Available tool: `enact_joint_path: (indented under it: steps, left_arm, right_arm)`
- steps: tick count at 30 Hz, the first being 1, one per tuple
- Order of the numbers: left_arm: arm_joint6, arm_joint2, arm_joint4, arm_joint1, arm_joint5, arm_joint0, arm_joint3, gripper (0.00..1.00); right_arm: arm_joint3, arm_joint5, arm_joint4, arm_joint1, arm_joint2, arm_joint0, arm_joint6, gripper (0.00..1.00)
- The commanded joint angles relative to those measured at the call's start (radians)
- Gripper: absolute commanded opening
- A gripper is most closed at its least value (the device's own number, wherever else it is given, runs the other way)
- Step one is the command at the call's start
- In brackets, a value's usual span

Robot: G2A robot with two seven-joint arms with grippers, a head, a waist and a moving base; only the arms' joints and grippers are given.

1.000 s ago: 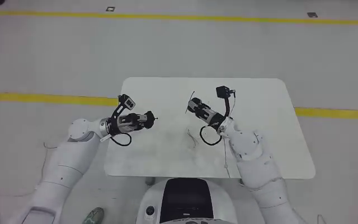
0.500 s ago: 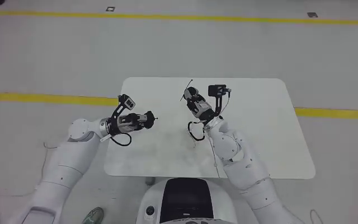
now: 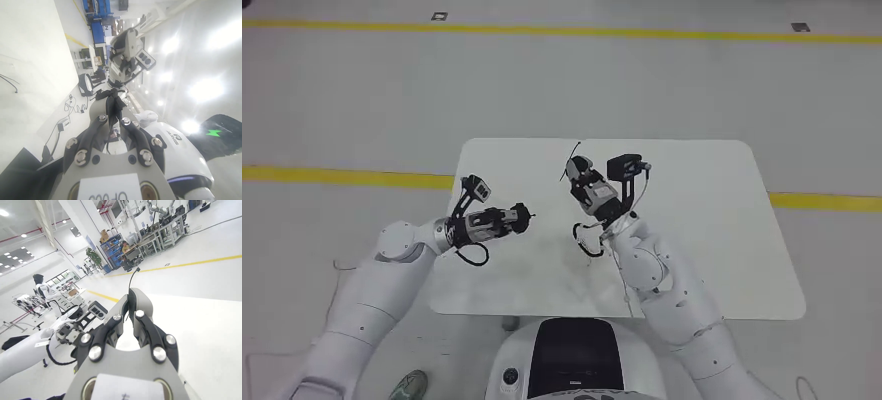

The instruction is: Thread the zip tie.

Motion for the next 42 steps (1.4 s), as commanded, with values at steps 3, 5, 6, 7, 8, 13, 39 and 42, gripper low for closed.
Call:
enact_joint_path:
  steps: [3, 5, 6, 7, 8, 13, 39, 42]
  left_arm:
    - [0.111, 0.017, 0.053, -0.011, 0.000, 0.012, -0.036, 0.00]
    - [0.137, 0.024, 0.072, -0.018, 0.000, 0.018, -0.046, 0.00]
    - [0.147, 0.026, 0.076, -0.021, 0.000, 0.018, -0.049, 0.00]
    - [0.156, 0.026, 0.080, -0.024, 0.000, 0.020, -0.051, 0.00]
    - [0.162, 0.027, 0.082, -0.027, 0.000, 0.021, -0.051, 0.00]
    - [0.187, 0.024, 0.039, -0.049, 0.000, 0.031, -0.035, 0.00]
    - [0.294, 0.038, 0.097, -0.079, 0.000, 0.036, -0.047, 0.00]
    - [0.298, 0.037, 0.100, -0.087, 0.000, 0.033, -0.046, 0.00]
  right_arm:
    - [-0.024, 0.013, -0.072, 0.003, -0.019, -0.037, -0.056, 0.00]
    - [-0.031, 0.017, -0.111, 0.005, -0.027, -0.051, -0.074, 0.00]
    - [-0.033, 0.018, -0.128, 0.006, -0.029, -0.057, -0.083, 0.00]
    - [-0.035, 0.019, -0.139, 0.007, -0.031, -0.063, -0.090, 0.00]
    - [-0.038, 0.017, -0.148, 0.007, -0.033, -0.067, -0.098, 0.00]
    - [-0.029, 0.004, -0.181, 0.011, -0.048, -0.086, -0.118, 0.00]
    - [-0.025, -0.008, -0.206, 0.013, -0.048, -0.081, -0.132, 0.00]
    - [-0.025, -0.008, -0.206, 0.013, -0.048, -0.081, -0.132, 0.00]
